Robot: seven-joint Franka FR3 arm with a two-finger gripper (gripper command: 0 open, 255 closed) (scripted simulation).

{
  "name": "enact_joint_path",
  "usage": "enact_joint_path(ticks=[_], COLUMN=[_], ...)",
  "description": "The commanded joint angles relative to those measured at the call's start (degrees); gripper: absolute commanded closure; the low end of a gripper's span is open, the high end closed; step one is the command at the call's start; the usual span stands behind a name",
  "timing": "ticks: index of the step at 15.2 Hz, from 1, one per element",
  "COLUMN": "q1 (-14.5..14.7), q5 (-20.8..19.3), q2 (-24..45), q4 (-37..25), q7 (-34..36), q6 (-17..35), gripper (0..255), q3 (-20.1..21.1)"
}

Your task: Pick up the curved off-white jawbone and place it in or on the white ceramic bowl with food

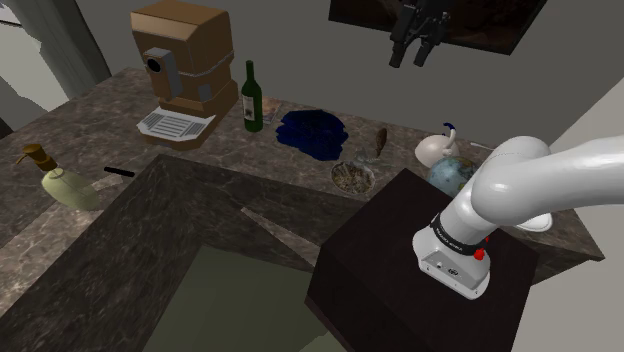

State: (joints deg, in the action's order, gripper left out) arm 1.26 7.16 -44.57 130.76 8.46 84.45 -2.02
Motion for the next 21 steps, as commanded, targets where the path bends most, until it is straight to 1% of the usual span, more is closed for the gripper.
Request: enact_joint_path(ticks=[1, 6, 11, 16, 21], q1=[0.00, -0.18, -0.68, -1.33, -1.80], q5=[0.00, -3.62, -7.45, -11.29, -14.66], q2=[0.00, -0.01, 2.13, 6.81, 14.26], q4=[0.00, 7.97, 14.39, 19.04, 21.67], q7=[0.00, -7.40, -14.60, -21.62, -28.51], q6=[0.00, 6.49, 13.87, 22.30, 31.73], gripper=[0, 0, 0, 0, 0], q3=[0.00, -3.32, -6.99, -11.00, -15.25])
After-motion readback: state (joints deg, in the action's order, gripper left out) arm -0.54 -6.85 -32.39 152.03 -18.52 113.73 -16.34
